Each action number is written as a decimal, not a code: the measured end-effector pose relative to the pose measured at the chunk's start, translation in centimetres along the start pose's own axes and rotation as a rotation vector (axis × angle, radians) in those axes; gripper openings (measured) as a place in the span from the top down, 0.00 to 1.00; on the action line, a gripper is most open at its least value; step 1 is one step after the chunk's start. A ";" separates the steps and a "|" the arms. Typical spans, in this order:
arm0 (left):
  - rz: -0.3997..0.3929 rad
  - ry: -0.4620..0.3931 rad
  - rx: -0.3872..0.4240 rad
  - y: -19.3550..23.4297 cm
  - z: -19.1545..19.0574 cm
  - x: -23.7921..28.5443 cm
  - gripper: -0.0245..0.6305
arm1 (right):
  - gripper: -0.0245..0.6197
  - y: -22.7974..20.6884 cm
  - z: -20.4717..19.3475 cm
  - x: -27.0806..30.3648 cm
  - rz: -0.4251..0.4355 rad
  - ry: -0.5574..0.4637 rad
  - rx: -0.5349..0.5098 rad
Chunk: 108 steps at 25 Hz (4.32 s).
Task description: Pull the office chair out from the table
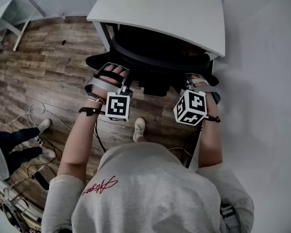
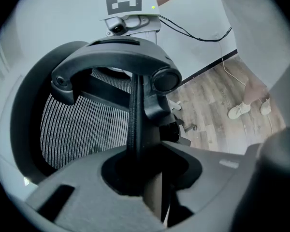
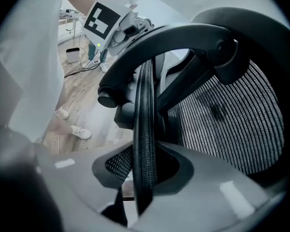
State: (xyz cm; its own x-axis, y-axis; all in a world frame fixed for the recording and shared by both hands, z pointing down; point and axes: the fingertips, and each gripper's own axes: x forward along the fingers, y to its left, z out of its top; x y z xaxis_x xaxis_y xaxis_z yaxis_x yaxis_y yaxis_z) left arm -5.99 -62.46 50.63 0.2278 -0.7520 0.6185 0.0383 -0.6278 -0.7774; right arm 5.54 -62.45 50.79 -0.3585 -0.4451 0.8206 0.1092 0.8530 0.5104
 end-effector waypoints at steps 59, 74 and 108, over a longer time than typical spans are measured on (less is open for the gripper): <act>0.057 -0.051 0.045 -4.1 0.5 -6.3 0.81 | 0.79 6.3 3.5 -3.8 -0.011 0.052 0.072; 0.063 -0.065 0.063 -5.7 0.9 -7.8 0.81 | 0.79 8.6 4.0 -4.5 -0.017 0.057 0.088; 0.069 -0.092 0.075 -8.0 1.5 -10.4 0.81 | 0.79 12.0 5.2 -6.1 -0.033 0.071 0.105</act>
State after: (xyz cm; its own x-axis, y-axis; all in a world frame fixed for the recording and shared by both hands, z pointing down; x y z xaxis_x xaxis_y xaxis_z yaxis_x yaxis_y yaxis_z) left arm -7.16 -49.30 50.25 0.3208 -0.7694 0.5524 0.0909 -0.5555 -0.8265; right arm 4.21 -48.15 50.59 -0.2936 -0.4883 0.8218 -0.0003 0.8598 0.5107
